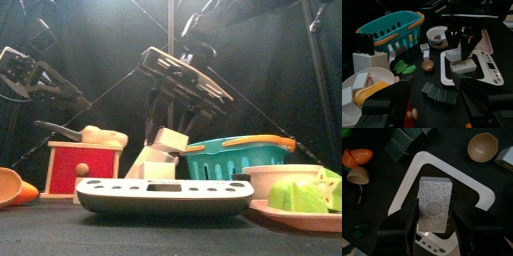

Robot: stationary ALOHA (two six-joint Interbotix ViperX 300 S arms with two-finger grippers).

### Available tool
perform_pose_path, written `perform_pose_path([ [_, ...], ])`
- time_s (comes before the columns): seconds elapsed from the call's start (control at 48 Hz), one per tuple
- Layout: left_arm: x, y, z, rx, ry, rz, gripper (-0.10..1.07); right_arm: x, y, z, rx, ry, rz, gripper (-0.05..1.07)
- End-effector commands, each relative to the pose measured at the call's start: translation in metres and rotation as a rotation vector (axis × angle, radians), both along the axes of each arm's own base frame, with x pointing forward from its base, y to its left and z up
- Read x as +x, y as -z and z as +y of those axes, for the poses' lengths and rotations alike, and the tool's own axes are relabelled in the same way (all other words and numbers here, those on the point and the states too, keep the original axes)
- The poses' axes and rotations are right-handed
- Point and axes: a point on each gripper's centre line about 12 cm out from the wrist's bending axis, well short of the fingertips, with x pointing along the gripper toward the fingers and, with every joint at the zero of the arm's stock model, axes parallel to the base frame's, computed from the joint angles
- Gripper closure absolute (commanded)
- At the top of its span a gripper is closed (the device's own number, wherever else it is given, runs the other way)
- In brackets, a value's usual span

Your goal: Place rice to left of stove

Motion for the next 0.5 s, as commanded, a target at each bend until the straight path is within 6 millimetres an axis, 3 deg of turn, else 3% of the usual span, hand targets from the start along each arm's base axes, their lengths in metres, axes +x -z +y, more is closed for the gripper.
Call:
perform_pose_path([
  [0.0, 0.002, -0.005, 0.001, 0.004, -0.002, -0.017, 0.02, 0.002, -0.031, 0.001, 0.012, -0.008, -0.093, 0.34],
  [0.312, 0.002, -0.004, 0.001, 0.001, -0.003, -0.014, 0.02, 0.051, -0.023, 0.017, 0.087, -0.080, -0.304, 0.34],
  [0.479, 0.002, -0.004, 0.001, 0.001, -0.003, -0.014, 0.02, 0.076, -0.013, 0.033, 0.102, -0.109, -0.334, 0.34],
])
